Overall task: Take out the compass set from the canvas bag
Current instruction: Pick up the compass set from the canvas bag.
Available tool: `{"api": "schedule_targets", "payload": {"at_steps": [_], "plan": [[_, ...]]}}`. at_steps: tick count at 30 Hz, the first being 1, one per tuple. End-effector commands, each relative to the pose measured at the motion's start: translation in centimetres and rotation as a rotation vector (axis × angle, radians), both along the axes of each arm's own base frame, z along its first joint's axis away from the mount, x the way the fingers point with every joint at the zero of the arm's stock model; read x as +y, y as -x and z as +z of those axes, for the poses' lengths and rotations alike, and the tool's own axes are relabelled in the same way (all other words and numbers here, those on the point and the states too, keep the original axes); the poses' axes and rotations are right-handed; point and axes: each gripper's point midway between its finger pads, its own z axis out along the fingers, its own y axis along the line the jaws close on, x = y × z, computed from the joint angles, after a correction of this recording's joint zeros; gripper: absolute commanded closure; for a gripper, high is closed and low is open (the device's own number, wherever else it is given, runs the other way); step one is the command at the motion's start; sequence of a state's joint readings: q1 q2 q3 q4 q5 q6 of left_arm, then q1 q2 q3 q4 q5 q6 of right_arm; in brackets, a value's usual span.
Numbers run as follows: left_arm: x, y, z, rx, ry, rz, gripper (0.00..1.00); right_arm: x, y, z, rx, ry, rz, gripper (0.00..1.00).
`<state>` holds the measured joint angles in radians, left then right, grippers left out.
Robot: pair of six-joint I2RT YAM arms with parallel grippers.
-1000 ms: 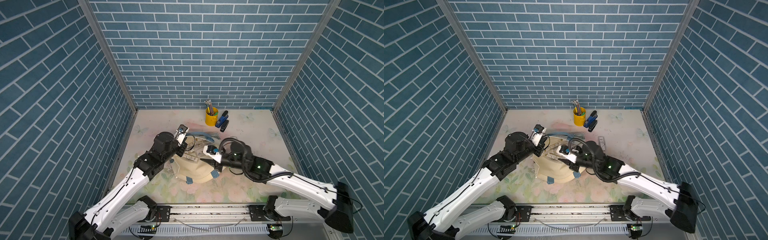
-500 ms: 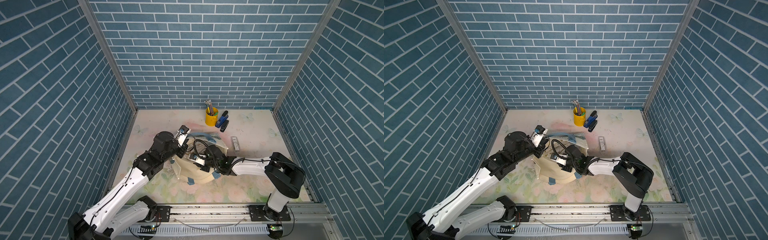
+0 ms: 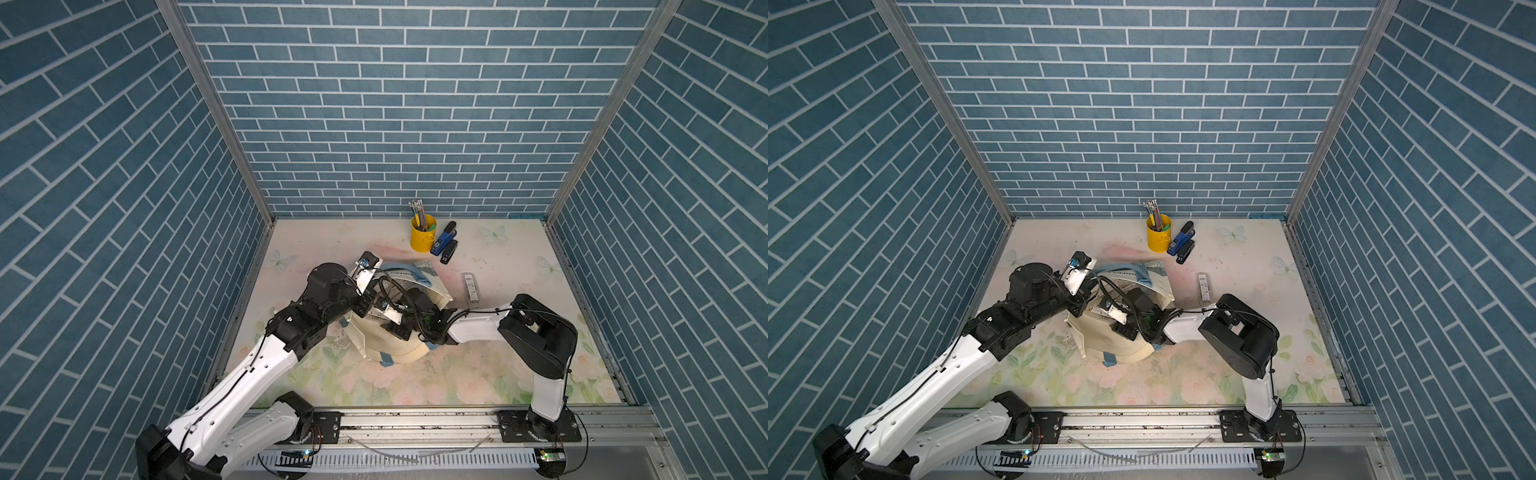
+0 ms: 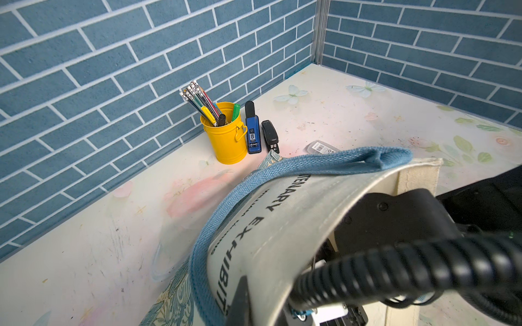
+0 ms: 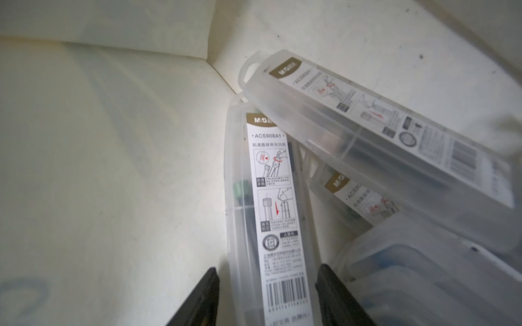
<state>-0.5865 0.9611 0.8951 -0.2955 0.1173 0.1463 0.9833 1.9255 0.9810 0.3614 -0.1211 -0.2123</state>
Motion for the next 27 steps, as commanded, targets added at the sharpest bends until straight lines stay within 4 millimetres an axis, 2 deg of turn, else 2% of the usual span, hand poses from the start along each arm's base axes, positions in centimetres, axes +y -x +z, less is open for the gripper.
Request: {"api": "schedule_targets", "payload": {"at_steps": [1,7,17,20,27], "plan": [[-0.8,0.5,3.5,-0.092,0.079,-0.051,1.00,0.1,0.2,-2.0,0.124,0.034,-0.036,0.41],[-0.8,0.4,3.2,-0.090,0.069,-0.049,1.00,0.4,1.8,-3.1,0.264,0.066,-0.017,0.48],[-0.6,0.3,2.9,-0.091,0.056,-0.042,1.00,0.3,3.4,-1.9,0.350,0.094,-0.054,0.58],[-0.5,0.3,2.7,-0.090,0.048,-0.037,1.00,0.4,3.9,-2.4,0.393,0.107,-0.070,0.57],[-0.5,0.3,2.7,-0.089,0.051,-0.036,1.00,0.3,4.4,-4.6,0.469,0.168,-0.089,0.40]]}}
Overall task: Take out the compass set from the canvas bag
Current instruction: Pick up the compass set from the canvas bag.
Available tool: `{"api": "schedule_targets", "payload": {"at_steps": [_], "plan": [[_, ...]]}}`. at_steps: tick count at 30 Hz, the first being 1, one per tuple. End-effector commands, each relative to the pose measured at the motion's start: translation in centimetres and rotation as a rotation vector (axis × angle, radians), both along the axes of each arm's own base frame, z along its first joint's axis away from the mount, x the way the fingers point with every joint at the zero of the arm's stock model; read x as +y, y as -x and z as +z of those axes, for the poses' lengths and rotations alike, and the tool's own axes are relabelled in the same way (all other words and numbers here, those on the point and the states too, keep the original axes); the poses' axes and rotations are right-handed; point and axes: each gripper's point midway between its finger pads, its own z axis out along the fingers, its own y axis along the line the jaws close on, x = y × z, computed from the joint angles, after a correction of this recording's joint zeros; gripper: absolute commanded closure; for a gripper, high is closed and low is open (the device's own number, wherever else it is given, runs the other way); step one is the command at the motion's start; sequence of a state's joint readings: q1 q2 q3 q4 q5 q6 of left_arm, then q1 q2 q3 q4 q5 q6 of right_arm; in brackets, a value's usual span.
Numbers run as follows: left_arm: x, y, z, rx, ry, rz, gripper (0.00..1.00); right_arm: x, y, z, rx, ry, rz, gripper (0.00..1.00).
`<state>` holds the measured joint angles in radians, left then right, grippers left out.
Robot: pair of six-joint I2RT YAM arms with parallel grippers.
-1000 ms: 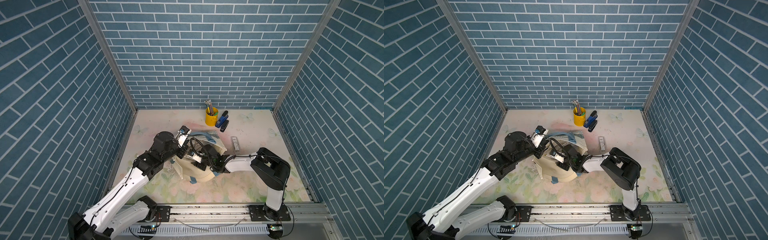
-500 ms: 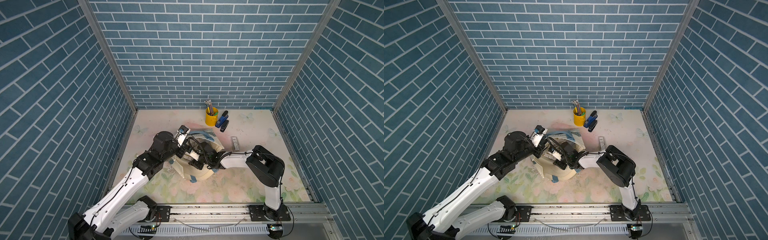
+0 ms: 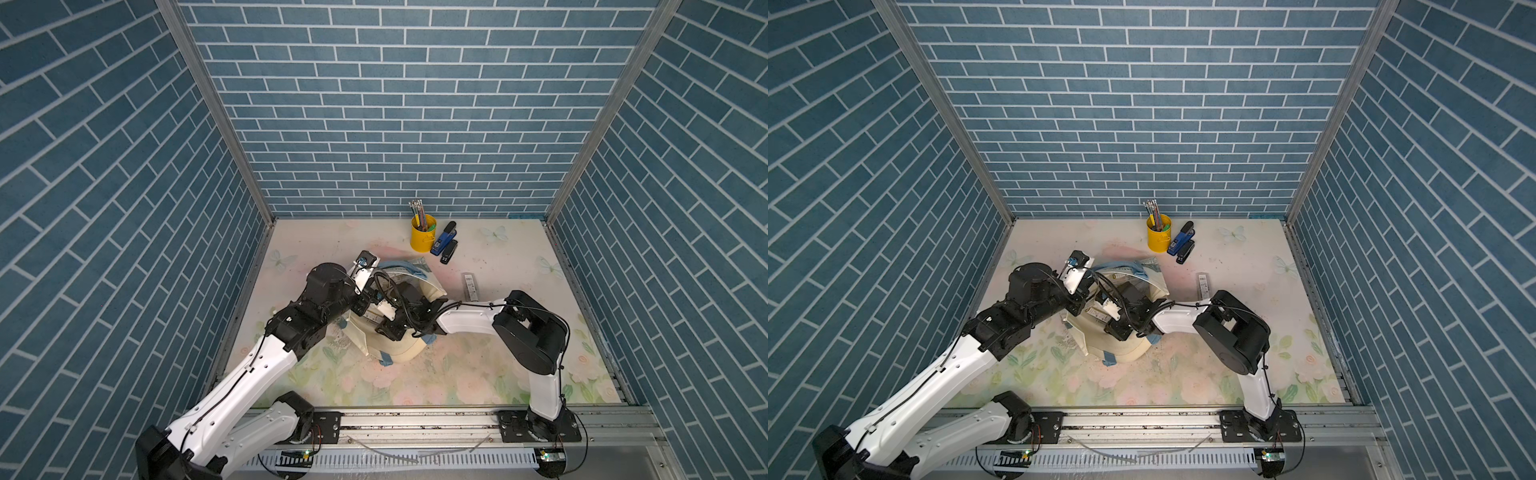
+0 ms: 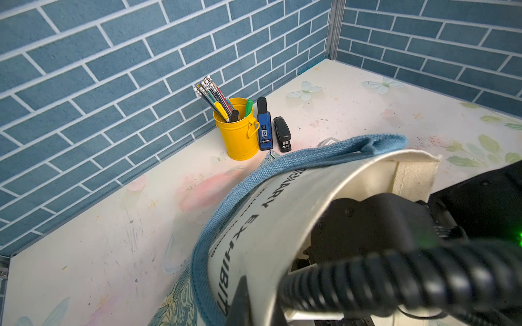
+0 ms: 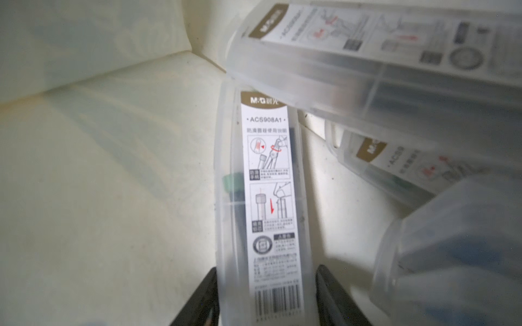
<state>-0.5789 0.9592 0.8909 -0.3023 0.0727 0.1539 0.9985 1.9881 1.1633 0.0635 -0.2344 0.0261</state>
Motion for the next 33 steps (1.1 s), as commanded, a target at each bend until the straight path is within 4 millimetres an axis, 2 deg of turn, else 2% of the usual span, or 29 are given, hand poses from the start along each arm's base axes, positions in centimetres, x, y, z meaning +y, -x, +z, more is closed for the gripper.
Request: {"api": "schedule_targets", "payload": {"at_steps": [1,5,10,21,33], "plan": [[-1.4,0.8,3.0,-0.083,0.076,-0.083,1.00,-1.2,2.2,-3.6,0.149,0.121,-0.008,0.38],[-1.5,0.8,3.0,-0.080,0.079,-0.085,1.00,-0.7,1.8,-3.4,0.144,0.118,-0.007,0.37],[-1.3,0.7,2.9,-0.083,0.074,-0.077,1.00,-0.5,1.4,-2.9,0.133,0.129,-0.018,0.46],[-1.0,0.8,3.3,-0.099,0.070,-0.064,1.00,-1.4,1.8,0.4,0.051,0.136,-0.054,0.54],[-0.7,0.7,3.3,-0.105,0.071,-0.050,1.00,-4.8,2.3,3.3,-0.013,0.170,-0.131,0.58]]}}
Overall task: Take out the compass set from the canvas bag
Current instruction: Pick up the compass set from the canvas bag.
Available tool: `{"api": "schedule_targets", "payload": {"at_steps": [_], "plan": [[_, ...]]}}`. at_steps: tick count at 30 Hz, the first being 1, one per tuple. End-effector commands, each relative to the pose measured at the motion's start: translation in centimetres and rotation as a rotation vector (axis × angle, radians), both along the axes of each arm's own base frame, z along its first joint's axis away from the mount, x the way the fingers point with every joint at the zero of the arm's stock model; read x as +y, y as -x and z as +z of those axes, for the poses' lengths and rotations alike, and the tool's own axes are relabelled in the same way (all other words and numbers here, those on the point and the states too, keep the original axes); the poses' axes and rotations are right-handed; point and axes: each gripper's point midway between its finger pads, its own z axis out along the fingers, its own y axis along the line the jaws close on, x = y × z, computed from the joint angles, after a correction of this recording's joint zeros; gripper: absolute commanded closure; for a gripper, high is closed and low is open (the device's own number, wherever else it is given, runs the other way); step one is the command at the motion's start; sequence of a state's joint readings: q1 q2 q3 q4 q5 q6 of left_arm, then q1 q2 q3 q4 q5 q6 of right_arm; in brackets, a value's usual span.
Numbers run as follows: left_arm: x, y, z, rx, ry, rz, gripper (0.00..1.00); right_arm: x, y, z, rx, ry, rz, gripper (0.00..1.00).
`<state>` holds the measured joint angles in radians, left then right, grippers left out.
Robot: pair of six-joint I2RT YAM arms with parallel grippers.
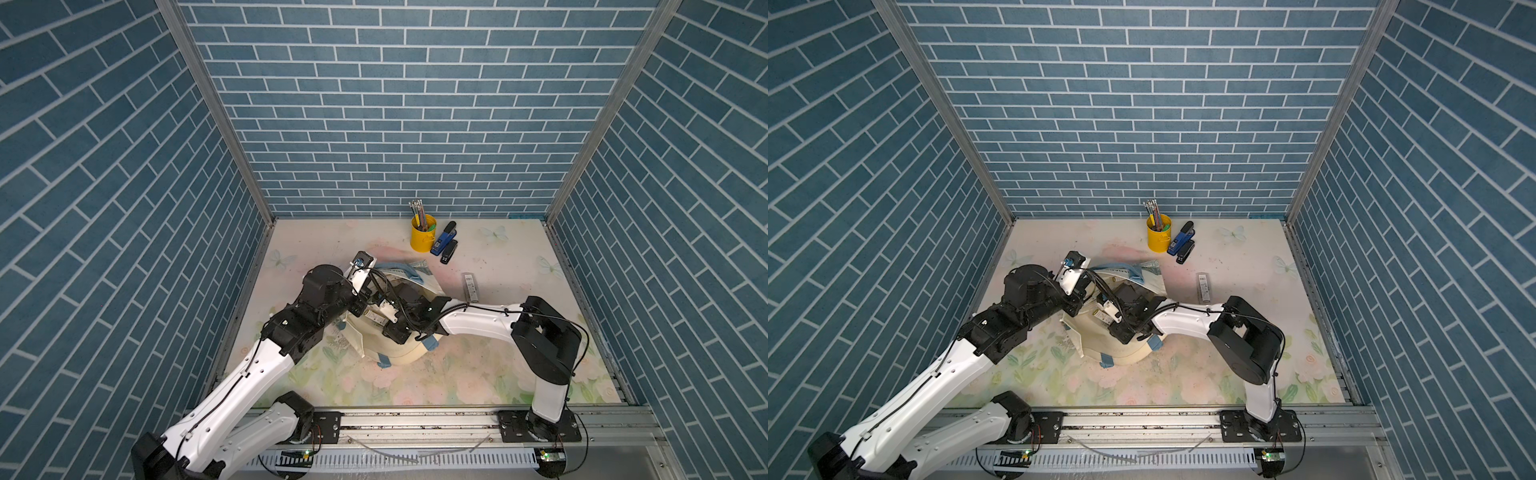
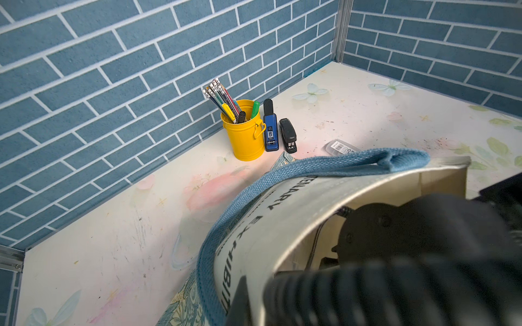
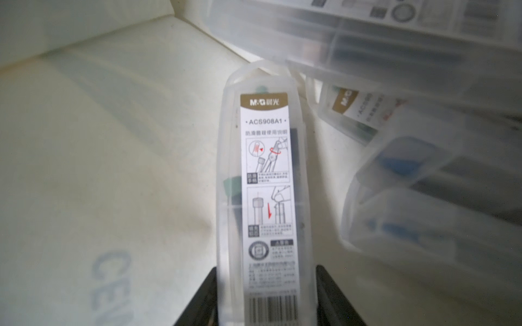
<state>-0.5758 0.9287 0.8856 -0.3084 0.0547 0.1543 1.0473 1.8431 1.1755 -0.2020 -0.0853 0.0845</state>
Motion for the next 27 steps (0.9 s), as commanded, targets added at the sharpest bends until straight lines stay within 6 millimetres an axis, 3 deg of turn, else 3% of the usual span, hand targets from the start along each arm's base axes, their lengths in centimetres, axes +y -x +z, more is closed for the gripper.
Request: {"api": "schedule_targets", "payload": {"at_steps": [1,11,20,27], "plan": [[-1.4,0.4,2.7,-0.086,0.066,-0.068,1.00,-2.0,0.6,0.7,-0.010,0.030,-0.049,0.58],[-1.3,0.2,2.8,-0.088,0.070,-0.055,1.00,-6.0,2.6,1.4,-0.026,0.058,-0.037,0.59],[-1.0,-0.1,2.9,-0.090,0.076,-0.031,1.00,-8.0,4.1,5.9,-0.075,0.012,0.025,0.60],[-0.8,-0.2,3.0,-0.091,0.084,-0.012,1.00,-10.5,5.5,10.8,-0.121,-0.057,0.027,0.61]]}}
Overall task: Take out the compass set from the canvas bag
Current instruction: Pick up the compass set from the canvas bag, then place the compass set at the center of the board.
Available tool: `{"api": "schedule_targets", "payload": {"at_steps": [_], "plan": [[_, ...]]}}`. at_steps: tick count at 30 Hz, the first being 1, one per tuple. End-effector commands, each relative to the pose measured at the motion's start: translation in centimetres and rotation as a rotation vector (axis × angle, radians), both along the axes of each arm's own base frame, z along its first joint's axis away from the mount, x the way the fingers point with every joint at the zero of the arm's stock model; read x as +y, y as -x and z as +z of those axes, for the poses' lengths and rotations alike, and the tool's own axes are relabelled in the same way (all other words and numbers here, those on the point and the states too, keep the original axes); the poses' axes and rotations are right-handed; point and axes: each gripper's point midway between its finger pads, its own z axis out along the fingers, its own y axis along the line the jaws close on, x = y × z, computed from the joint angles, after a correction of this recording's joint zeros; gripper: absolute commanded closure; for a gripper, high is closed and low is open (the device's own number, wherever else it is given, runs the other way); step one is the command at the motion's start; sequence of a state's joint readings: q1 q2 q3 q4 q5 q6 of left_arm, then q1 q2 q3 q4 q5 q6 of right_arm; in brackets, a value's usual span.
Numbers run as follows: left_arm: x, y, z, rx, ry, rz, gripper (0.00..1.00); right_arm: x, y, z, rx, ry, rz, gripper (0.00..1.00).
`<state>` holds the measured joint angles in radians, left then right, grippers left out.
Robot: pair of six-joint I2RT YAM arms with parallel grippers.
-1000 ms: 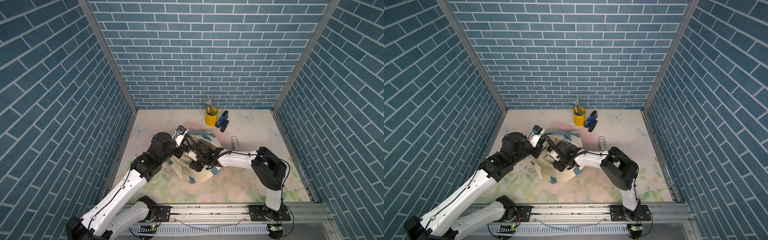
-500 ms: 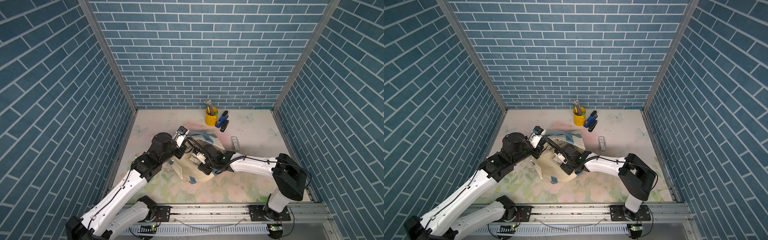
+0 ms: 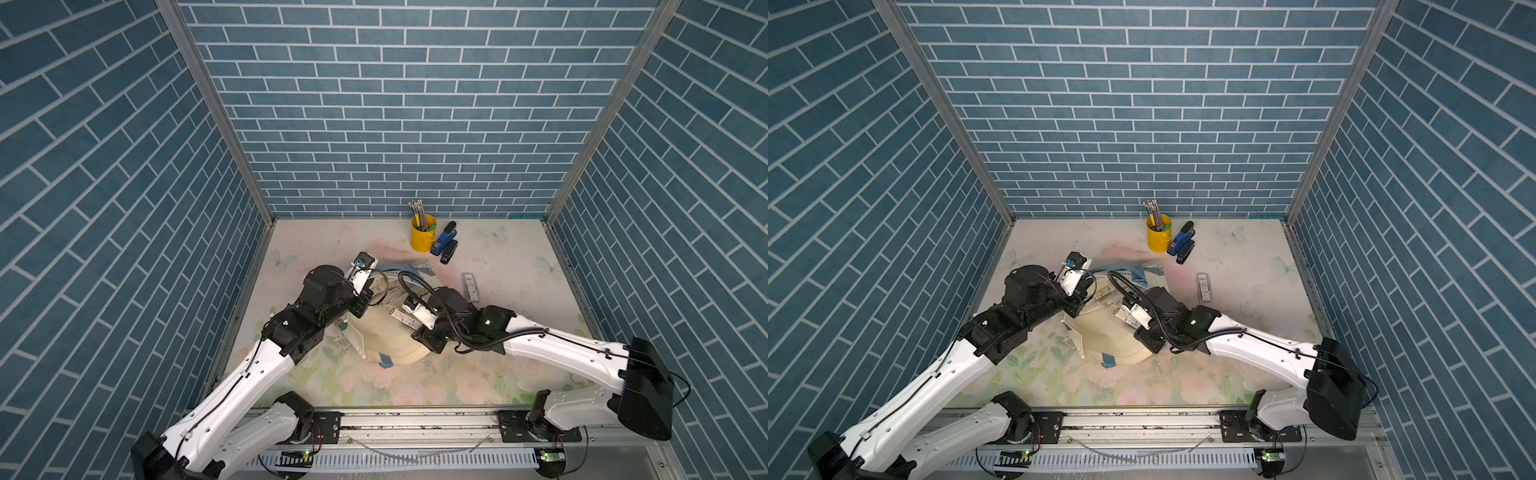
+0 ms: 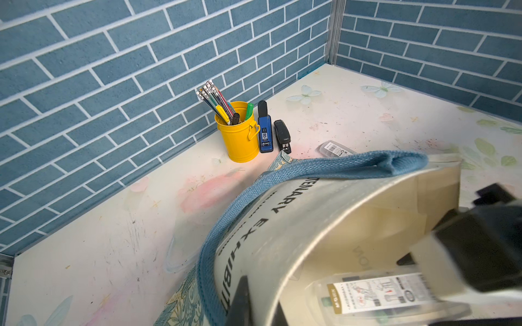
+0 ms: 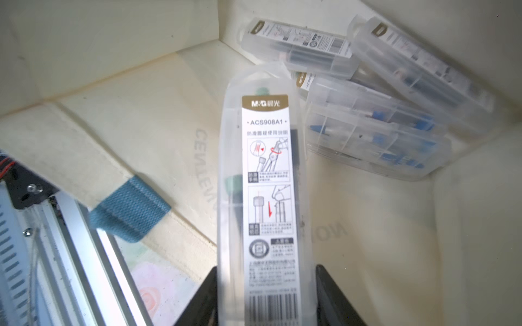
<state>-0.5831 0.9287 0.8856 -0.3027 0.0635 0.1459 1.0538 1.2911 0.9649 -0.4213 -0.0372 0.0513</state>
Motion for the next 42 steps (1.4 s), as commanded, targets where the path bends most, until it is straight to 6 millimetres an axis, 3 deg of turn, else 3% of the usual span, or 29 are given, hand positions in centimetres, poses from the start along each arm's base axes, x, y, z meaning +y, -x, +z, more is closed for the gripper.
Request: {"api": "schedule_targets", "payload": {"at_steps": [1,6,10,14,17,20,23,28,31,37,42], "plan": [[-0.5,-0.4,2.8,-0.090,0.073,0.002,1.00,-2.0,1.4,1.7,-0.020,0.011,0.023,0.61],[-0.5,-0.5,2.9,-0.089,0.082,0.005,1.00,-3.7,1.8,7.1,-0.097,-0.061,0.007,0.65],[-0.6,-0.6,2.8,-0.084,0.085,0.006,1.00,-5.6,0.9,12.6,-0.245,-0.105,-0.030,0.71],[-0.7,-0.5,3.0,-0.087,0.097,0.001,1.00,-6.3,0.1,16.7,-0.357,-0.133,-0.043,0.73],[-0.7,-0.5,3.2,-0.092,0.098,0.000,1.00,-8.2,-2.2,18.7,-0.444,-0.135,-0.145,0.77],[-0.8,-0.4,3.3,-0.092,0.098,-0.010,1.00,-12.1,-5.8,19.1,-0.471,-0.158,-0.334,0.77],[-1.0,-0.3,3.2,-0.090,0.101,-0.023,1.00,-15.3,-9.5,16.1,-0.433,-0.098,-0.482,0.77],[-1.0,-0.1,3.5,-0.099,0.095,-0.033,1.00,-21.0,-15.4,8.0,-0.226,-0.039,-0.731,0.78],[-1.0,0.0,3.5,-0.099,0.094,-0.036,1.00,-24.1,-17.5,3.6,-0.107,-0.026,-0.849,0.78],[-1.1,0.1,3.4,-0.096,0.098,-0.047,1.00,-25.7,-19.6,-4.4,0.093,0.012,-0.909,0.77],[-1.3,0.1,3.3,-0.091,0.099,-0.052,1.00,-25.0,-19.9,-7.9,0.207,0.005,-0.890,0.74]]}}
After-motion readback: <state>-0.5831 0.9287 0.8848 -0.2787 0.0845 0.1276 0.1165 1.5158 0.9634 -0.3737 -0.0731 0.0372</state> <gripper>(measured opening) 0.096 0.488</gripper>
